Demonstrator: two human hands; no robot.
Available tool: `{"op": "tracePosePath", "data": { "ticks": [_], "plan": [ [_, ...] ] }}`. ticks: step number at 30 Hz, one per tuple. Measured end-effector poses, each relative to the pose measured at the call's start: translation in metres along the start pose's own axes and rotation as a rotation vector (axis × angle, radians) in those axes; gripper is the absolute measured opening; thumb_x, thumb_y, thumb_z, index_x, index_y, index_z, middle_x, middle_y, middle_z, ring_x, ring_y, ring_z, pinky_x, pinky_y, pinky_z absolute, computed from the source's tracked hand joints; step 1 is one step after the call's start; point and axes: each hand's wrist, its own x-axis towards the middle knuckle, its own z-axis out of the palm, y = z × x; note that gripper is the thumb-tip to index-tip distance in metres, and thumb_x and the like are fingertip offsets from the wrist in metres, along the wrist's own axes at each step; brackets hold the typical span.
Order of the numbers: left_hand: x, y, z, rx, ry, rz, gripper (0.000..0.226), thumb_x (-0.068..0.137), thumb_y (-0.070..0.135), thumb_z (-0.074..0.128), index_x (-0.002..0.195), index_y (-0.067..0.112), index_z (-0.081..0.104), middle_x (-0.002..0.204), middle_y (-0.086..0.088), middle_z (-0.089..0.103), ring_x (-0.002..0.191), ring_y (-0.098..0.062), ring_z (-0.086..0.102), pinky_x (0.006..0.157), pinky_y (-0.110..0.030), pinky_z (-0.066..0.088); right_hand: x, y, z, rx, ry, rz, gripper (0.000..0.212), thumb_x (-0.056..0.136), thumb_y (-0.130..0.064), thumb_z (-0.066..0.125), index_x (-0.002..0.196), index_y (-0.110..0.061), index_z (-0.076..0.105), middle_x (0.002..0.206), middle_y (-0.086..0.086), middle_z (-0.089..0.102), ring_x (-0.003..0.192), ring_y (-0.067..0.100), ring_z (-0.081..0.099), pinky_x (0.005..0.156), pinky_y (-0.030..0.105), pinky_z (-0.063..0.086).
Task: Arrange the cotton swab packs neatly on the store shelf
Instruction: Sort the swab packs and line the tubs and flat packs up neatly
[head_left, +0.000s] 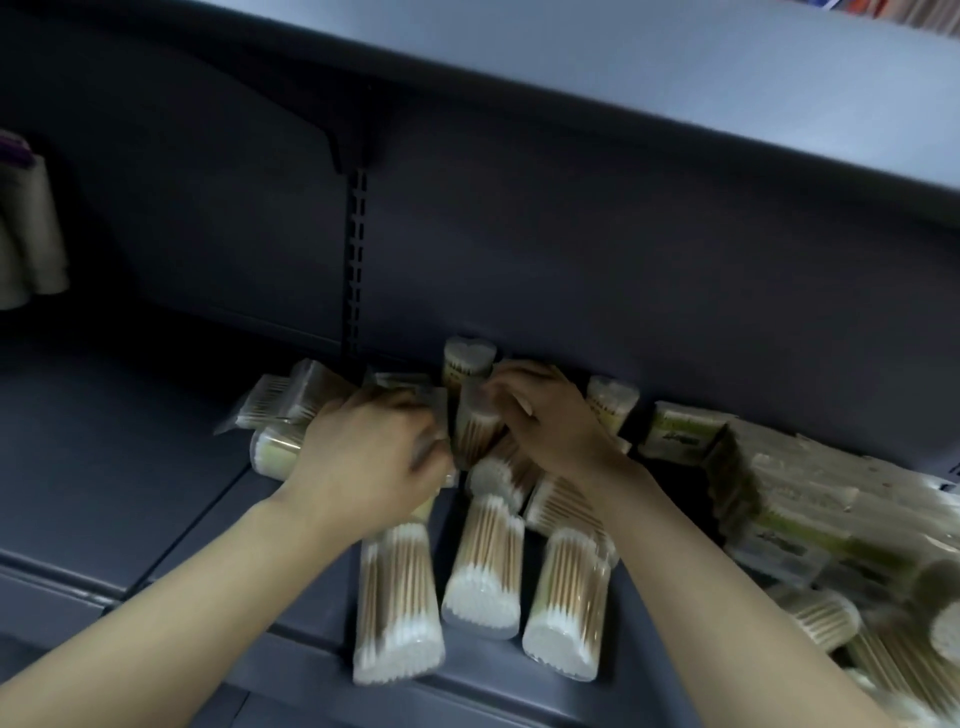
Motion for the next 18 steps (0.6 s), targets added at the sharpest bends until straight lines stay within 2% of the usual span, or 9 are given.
{"op": "tracePosePath", "data": {
  "ticks": [4, 9, 12, 16, 18],
  "plan": [
    [-0.005, -0.01, -0.004, -0.013, 0.011, 0.009, 0.037, 0.066, 0.045, 0.035, 0.063, 0.019, 0.062, 0.065, 0.004, 0.062, 0.058, -0.025, 0.059, 0.046, -0.023, 0.033, 0.013, -0.01, 0.003, -0.017, 0.004, -0.017, 0.036, 0.088, -0.028, 0.04, 0.098, -0.006, 0.067, 0.108, 0.008, 0.063, 0.102, 0.026, 0.055, 0.09, 0.043, 0.044],
    [-0.009, -0.015, -0.007, -0.029, 0.028, 0.028, 0.031, 0.066, 0.043, 0.039, 0.06, 0.02, 0.059, 0.061, 0.006, 0.06, 0.055, -0.022, 0.058, 0.04, -0.026, 0.037, 0.027, -0.02, 0.016, 0.012, 0.004, -0.046, 0.022, 0.093, -0.015, 0.05, 0.106, -0.006, 0.066, 0.119, 0.008, 0.06, 0.11, 0.027, 0.053, 0.092, 0.046, 0.044],
    [-0.008, -0.02, -0.008, -0.015, 0.046, 0.045, 0.03, 0.066, 0.042, 0.039, 0.057, 0.019, 0.057, 0.058, 0.006, 0.058, 0.051, -0.021, 0.057, 0.041, -0.023, 0.032, 0.033, -0.025, 0.019, 0.0, -0.001, -0.066, 0.022, 0.092, -0.014, 0.052, 0.109, -0.007, 0.065, 0.119, 0.007, 0.06, 0.109, 0.024, 0.054, 0.091, 0.042, 0.045],
    [-0.008, -0.033, -0.009, -0.038, 0.036, 0.034, 0.033, 0.068, 0.042, 0.037, 0.06, 0.019, 0.059, 0.062, 0.005, 0.059, 0.057, -0.022, 0.058, 0.043, -0.028, 0.04, 0.042, -0.028, 0.019, -0.059, -0.155, -0.034, 0.032, 0.09, -0.022, 0.055, 0.122, -0.014, 0.059, 0.126, 0.005, 0.056, 0.117, 0.022, 0.05, 0.095, 0.039, 0.042],
    [-0.01, -0.036, -0.009, -0.062, 0.042, 0.02, 0.034, 0.069, 0.043, 0.036, 0.062, 0.02, 0.06, 0.065, 0.006, 0.06, 0.059, -0.022, 0.058, 0.044, -0.029, 0.043, 0.047, -0.03, 0.02, -0.113, -0.254, -0.027, 0.036, 0.088, -0.027, 0.059, 0.123, -0.017, 0.058, 0.124, 0.004, 0.057, 0.114, 0.02, 0.051, 0.094, 0.038, 0.043]
  ]
}}
